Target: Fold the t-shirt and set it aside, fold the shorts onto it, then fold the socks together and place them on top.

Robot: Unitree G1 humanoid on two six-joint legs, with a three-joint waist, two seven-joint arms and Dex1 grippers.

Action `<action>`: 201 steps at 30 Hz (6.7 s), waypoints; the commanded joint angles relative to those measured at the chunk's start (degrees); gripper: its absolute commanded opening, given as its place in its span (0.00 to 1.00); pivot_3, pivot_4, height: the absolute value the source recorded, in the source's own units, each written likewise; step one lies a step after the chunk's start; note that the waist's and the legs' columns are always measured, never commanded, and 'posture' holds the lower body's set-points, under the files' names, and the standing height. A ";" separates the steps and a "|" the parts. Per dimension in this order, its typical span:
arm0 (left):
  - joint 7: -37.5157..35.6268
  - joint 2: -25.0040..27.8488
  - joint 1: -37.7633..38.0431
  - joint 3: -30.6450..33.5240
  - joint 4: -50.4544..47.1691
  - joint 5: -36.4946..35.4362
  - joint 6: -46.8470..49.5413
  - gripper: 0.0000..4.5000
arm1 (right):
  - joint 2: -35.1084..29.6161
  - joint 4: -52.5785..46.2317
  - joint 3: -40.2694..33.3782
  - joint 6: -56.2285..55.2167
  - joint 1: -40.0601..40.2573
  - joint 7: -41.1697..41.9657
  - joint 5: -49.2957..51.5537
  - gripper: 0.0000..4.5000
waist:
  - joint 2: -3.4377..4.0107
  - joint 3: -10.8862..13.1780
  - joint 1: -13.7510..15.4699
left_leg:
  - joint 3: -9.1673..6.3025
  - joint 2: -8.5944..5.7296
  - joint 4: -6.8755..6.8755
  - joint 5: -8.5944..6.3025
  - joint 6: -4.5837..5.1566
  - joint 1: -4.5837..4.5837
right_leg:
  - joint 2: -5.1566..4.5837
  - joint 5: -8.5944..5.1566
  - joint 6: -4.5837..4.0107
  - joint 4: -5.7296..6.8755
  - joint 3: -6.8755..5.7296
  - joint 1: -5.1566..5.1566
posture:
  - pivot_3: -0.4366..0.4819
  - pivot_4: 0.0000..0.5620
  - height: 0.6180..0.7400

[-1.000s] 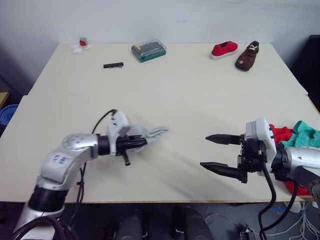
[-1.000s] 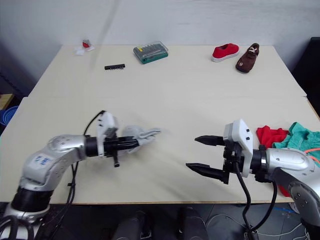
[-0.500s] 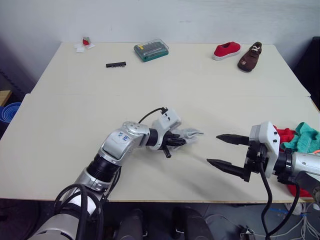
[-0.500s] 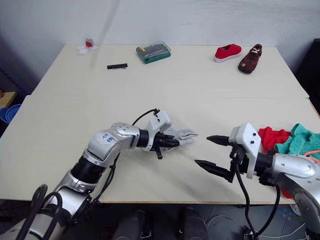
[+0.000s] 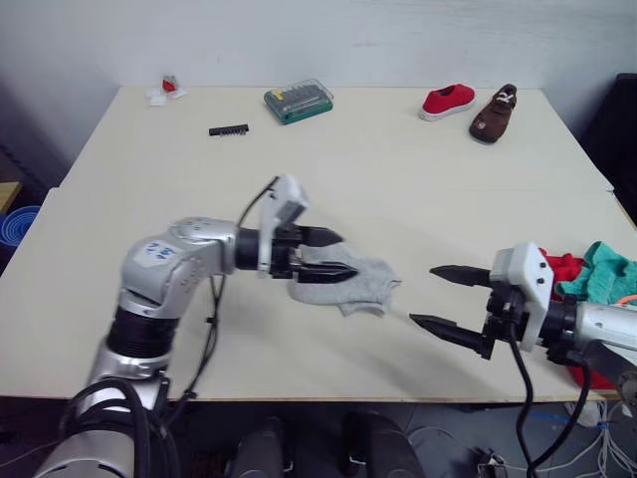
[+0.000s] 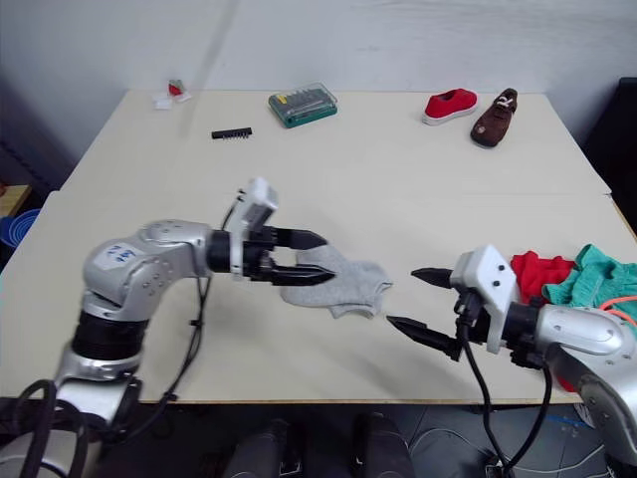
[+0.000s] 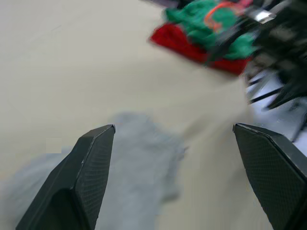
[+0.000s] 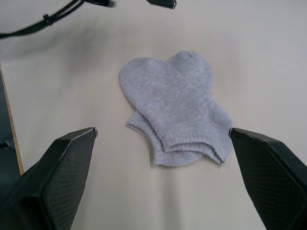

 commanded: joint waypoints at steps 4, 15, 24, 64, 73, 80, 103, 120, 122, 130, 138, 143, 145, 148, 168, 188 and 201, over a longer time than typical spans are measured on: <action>-3.34 0.95 -2.38 -2.31 16.78 10.33 -20.20 0.92 | -0.06 0.01 8.96 -8.05 -3.06 0.15 -11.92 1.00 | -0.02 0.01 1.05 | -0.02 -0.03 0.04 -0.02 0.02 -0.08 | -0.06 -0.02 -0.02 -0.03 -0.04 -0.04 | 0.48 0.27 1.00; -7.16 -8.59 -14.83 -5.21 41.96 17.93 -32.81 0.92 | 2.82 -2.68 9.69 -7.83 -1.62 -1.32 -13.18 1.00 | -0.12 0.04 1.48 | -0.10 -0.04 0.43 -0.14 0.21 -0.48 | -0.03 0.02 0.06 -0.02 -0.29 -0.15 | 0.48 0.27 1.00; -12.03 -12.51 -20.26 -5.08 52.95 21.07 -40.90 0.92 | 4.78 -4.84 5.63 -5.89 2.32 -3.61 -11.00 1.00 | -0.18 0.08 1.23 | -0.11 0.00 0.45 -0.14 0.21 -0.47 | -0.01 0.02 0.06 0.02 -0.29 -0.17 | 0.48 0.27 1.00; -23.10 -5.47 -9.11 -7.42 33.96 29.88 -26.24 0.00 | 5.73 29.47 29.82 -44.68 -17.48 9.75 -39.89 0.01 | -0.25 0.12 -1.07 | -0.06 0.03 0.61 -0.10 0.15 -0.38 | 0.00 -0.02 0.07 0.45 -0.22 -0.20 | 0.48 0.27 1.00; -14.68 1.73 12.05 -2.58 -5.42 22.37 1.71 0.00 | 7.32 48.42 32.05 -59.94 -29.61 19.01 -39.93 0.01 | -0.25 0.12 -1.54 | -0.08 0.08 0.57 -0.07 0.09 -0.05 | -0.03 -0.10 0.03 0.50 -0.05 0.03 | 0.48 0.27 1.00; -6.70 1.68 16.67 -0.26 -13.09 17.99 8.41 0.00 | 9.63 55.27 33.64 -67.19 -34.03 23.52 -40.01 0.01 | -0.25 0.12 -1.41 | -0.09 0.08 0.57 -0.06 0.07 -0.02 | -0.06 -0.11 0.01 0.53 -0.01 0.07 | 0.48 0.27 1.00; -21.12 9.89 9.38 -2.37 -9.20 8.74 -19.05 0.99 | 0.13 15.85 15.71 -36.97 -10.39 15.83 -21.74 0.82 | -0.23 0.12 -0.04 | -0.14 0.10 0.50 -0.10 -0.08 -0.02 | -0.13 -0.17 -0.11 0.50 -0.07 0.05 | 0.48 0.27 1.00; -23.03 4.85 3.96 -17.10 -2.81 16.37 -23.19 0.74 | 2.34 16.71 16.22 -25.75 -14.37 11.95 -22.95 0.82 | -0.24 0.12 0.01 | -0.05 0.09 0.51 -0.13 0.01 -0.08 | -0.04 -0.17 -0.11 0.50 -0.06 -0.02 | 0.48 0.27 1.00; -23.33 4.56 3.94 -17.56 -2.19 16.75 -23.66 0.65 | 3.61 18.94 17.63 -24.62 -16.99 12.14 -23.46 0.82 | -0.24 0.12 -0.04 | -0.06 0.10 0.52 -0.13 0.01 -0.07 | -0.03 -0.17 -0.11 0.52 -0.06 -0.02 | 0.48 0.27 1.00; -23.86 3.66 3.98 -19.23 0.42 19.05 -25.56 0.12 | 9.56 30.29 23.62 -15.99 -29.95 13.73 -24.77 0.82 | -0.24 0.12 -0.18 | -0.04 0.10 0.52 -0.11 0.01 -0.08 | -0.02 -0.18 -0.12 0.58 -0.06 -0.07 | 0.48 0.27 1.00; -23.77 3.50 4.61 -19.19 0.01 19.62 -24.83 0.00 | 14.70 40.39 30.07 -9.64 -35.57 11.87 -30.40 0.73 | -0.23 0.12 -0.13 | -0.05 0.10 0.53 -0.10 0.02 -0.14 | -0.04 -0.18 -0.12 0.56 -0.08 -0.11 | 0.48 0.27 1.00; -23.46 3.73 5.03 -18.77 -0.10 19.77 -24.66 0.00 | 16.04 39.95 29.52 -8.21 -34.92 12.80 -29.22 0.38 | -0.23 0.12 -0.20 | -0.05 0.10 0.54 -0.10 0.02 -0.14 | -0.04 -0.18 -0.12 0.57 -0.08 -0.10 | 0.48 0.27 1.00; -23.38 3.79 5.15 -18.68 0.17 19.88 -24.85 0.00 | 15.72 39.18 30.05 -8.45 -34.43 13.26 -29.59 0.23 | -0.23 0.12 -0.24 | -0.05 0.10 0.54 -0.10 0.02 -0.14 | -0.04 -0.18 -0.12 0.58 -0.09 -0.11 | 0.48 0.27 1.00; -22.78 3.42 5.17 -18.59 0.96 20.17 -25.37 0.00 | 15.86 38.49 29.75 -8.06 -34.15 13.23 -29.35 0.01 | -0.23 0.12 -0.27 | -0.05 0.10 0.53 -0.10 0.02 -0.13 | -0.04 -0.18 -0.12 0.59 -0.08 -0.11 | 0.48 0.27 1.00; -19.62 0.42 4.94 -14.42 -0.55 17.30 -26.74 0.34 | 14.14 34.97 29.40 -7.57 -33.11 13.13 -30.20 0.00 | -0.23 0.12 -0.25 | -0.06 0.10 0.53 -0.10 0.02 -0.14 | -0.05 -0.18 -0.12 0.57 -0.09 -0.11 | 0.48 0.27 1.00; -19.56 -0.84 4.79 -19.45 5.25 24.99 -32.98 0.63 | 14.57 33.47 28.76 -5.70 -34.31 13.28 -30.62 0.48 | -0.23 0.12 -0.20 | -0.05 0.10 0.51 -0.11 0.02 -0.14 | -0.06 -0.18 -0.12 0.55 -0.10 -0.11 | 0.48 0.27 1.00; -20.86 0.40 5.83 -19.04 4.89 24.92 -33.65 0.14 | 14.01 32.73 28.03 -4.63 -35.36 13.99 -29.70 0.28 | -0.23 0.12 -0.28 | -0.06 0.11 0.50 -0.11 0.02 -0.14 | -0.07 -0.18 -0.12 0.56 -0.10 -0.11 | 0.48 0.27 1.00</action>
